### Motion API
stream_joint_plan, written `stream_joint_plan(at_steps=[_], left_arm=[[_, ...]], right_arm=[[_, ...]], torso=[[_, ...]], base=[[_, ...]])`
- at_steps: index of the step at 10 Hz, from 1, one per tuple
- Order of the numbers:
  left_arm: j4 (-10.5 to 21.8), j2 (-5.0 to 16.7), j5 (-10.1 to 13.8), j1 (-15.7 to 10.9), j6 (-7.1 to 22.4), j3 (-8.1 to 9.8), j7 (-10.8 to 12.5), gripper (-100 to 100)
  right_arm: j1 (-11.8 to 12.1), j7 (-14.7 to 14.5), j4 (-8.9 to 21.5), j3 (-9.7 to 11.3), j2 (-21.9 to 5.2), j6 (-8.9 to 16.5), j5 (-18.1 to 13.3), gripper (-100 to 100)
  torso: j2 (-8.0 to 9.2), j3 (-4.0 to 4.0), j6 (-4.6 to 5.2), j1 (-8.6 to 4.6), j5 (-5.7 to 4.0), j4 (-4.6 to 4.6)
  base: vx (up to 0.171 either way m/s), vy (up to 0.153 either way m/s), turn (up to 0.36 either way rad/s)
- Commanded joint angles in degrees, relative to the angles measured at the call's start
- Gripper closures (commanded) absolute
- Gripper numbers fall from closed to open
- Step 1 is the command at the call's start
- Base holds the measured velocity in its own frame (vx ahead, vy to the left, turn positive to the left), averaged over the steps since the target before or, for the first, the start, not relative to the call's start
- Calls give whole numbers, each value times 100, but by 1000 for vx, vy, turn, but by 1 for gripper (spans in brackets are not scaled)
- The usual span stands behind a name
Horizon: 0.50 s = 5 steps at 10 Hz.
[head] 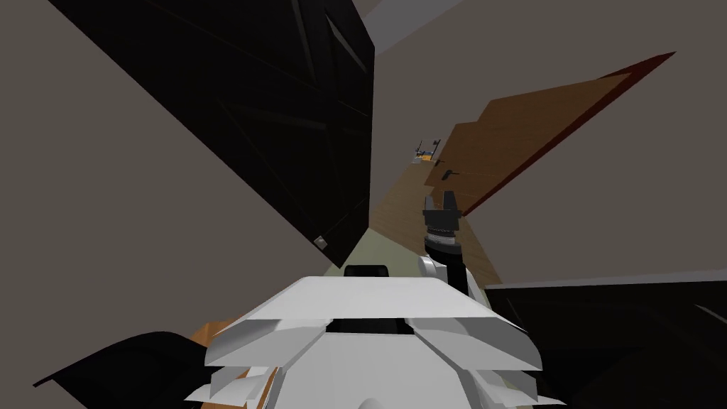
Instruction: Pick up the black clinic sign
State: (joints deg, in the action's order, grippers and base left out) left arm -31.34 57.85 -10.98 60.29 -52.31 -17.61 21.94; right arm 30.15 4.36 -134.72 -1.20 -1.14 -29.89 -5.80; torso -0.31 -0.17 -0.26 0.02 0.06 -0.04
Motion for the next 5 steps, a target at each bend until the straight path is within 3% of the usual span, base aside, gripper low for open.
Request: stream_joint_plan(at_steps=[1,2,4,5], left_arm=[[-84,160,-286,-29,3,222,143,100],[-84,160,-390,-29,3,222,143,100],[-22,139,-373,-56,-37,205,139,100],[-34,142,-376,-55,-27,209,143,0]], right_arm=[[0,0,0,0,0,0,0,0],[1,0,0,-1,0,0,0,0],[-1,0,0,0,0,0,0,0],[-1,0,0,0,0,0,0,0]], torso=[[0,0,0,0,0,0],[-2,-1,-6,-1,-3,-2],[4,1,8,2,-2,-1],[9,3,5,3,-2,-1]], base=[[49,-11,250],[39,-11,107],[9,-1,-28],[0,0,0]])
